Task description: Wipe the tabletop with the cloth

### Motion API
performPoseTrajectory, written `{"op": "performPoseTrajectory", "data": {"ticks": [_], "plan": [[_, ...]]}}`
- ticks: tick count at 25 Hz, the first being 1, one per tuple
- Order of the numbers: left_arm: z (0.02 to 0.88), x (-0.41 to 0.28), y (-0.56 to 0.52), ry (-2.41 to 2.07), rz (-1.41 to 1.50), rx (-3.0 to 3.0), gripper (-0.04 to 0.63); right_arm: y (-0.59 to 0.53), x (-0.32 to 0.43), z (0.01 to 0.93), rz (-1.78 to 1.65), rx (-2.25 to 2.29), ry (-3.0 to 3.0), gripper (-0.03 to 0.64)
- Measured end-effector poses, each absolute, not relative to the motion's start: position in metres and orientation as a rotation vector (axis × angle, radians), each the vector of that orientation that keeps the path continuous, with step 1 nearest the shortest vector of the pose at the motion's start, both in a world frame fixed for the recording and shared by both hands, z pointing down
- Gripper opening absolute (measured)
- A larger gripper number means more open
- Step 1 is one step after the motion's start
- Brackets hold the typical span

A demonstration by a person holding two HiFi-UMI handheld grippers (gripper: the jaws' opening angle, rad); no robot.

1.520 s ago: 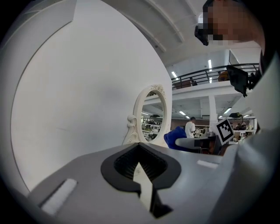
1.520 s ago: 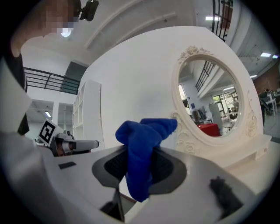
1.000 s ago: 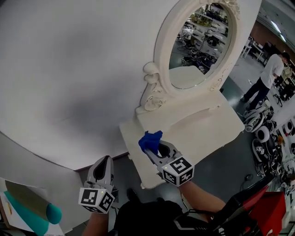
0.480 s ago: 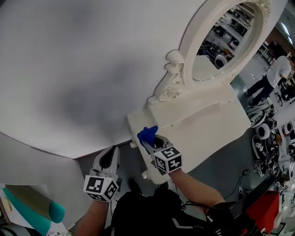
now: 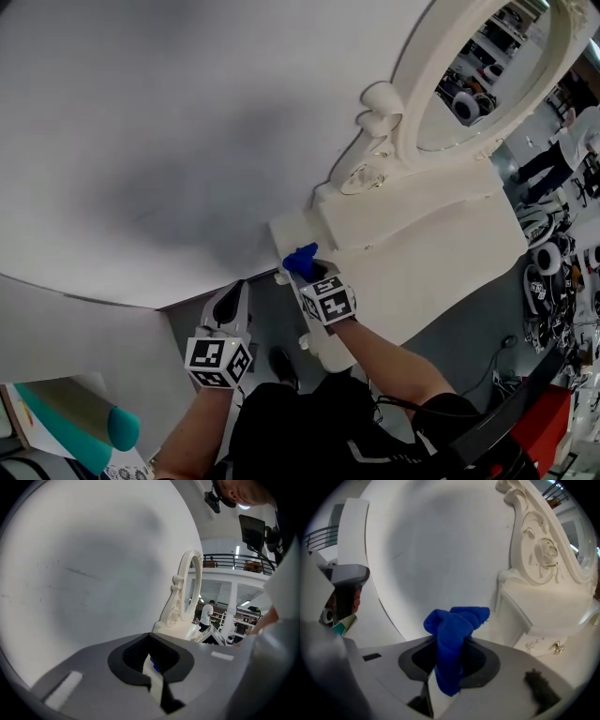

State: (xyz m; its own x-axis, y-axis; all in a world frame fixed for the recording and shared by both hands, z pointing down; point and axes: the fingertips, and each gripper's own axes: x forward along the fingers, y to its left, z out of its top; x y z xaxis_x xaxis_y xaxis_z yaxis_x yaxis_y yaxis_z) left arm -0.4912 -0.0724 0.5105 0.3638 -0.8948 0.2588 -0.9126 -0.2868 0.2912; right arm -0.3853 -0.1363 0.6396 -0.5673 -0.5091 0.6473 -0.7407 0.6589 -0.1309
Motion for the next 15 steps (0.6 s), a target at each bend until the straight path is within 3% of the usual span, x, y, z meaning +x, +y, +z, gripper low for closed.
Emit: {"op": "performPoseTrajectory", "data": {"ticks": [15], "plan": [[0.517, -0.494, -0.066, -1.571, 0.06, 2.209, 0.008, -0.101, -0.367, 0.677, 0.547, 0.738, -2.094, 0.124]]}}
